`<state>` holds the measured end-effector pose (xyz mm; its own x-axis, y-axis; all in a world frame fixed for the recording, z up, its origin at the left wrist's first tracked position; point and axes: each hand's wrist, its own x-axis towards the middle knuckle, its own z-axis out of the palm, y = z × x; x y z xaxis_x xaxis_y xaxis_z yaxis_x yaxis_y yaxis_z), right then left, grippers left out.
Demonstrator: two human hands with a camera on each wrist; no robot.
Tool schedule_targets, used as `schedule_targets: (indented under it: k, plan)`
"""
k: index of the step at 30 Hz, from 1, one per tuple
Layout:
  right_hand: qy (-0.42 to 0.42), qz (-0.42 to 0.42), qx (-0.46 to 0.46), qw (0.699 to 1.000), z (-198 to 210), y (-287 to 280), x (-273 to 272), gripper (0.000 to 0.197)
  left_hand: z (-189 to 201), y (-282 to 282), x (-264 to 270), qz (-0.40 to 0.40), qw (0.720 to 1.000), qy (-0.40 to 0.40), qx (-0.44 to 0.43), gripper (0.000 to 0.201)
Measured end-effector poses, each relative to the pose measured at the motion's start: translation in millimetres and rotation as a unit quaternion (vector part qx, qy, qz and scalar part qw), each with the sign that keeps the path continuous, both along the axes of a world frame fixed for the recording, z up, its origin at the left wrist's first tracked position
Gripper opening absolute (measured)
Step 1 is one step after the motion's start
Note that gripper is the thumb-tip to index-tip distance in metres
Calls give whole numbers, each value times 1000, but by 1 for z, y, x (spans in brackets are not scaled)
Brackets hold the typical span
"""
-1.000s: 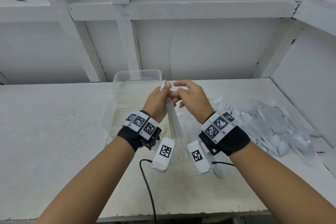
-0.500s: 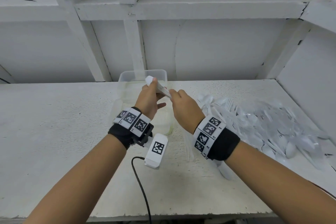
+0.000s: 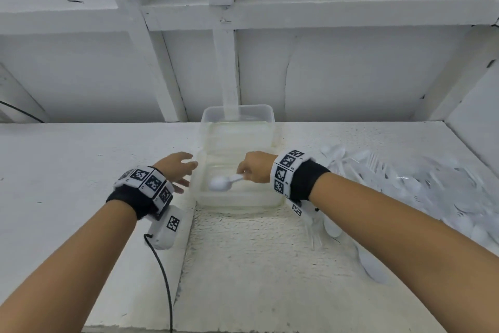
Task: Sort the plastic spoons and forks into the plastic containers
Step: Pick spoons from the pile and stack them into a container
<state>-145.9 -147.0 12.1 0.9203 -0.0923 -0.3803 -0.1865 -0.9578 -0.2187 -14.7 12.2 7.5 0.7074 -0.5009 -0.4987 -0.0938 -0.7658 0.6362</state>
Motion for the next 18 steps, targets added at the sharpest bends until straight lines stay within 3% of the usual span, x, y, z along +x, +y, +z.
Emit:
schedule_targets:
  k: [2,6,12,18]
  plan:
    - [26,-1,12,1000,-7,1,2,31,-5,1,-4,28,998,37,-42,39]
    - [60,-7,50,997,-11,-3,0,33,-13,0,-5,46,996,35,-71,33]
    - [55,-20,64,996,-20,-2,0,33,-13,-1,-6,51,995,37,-80,30]
    - [39,-49,133,989,-22,-3,-2,26,-14,0,-6,45,995,32,-80,30]
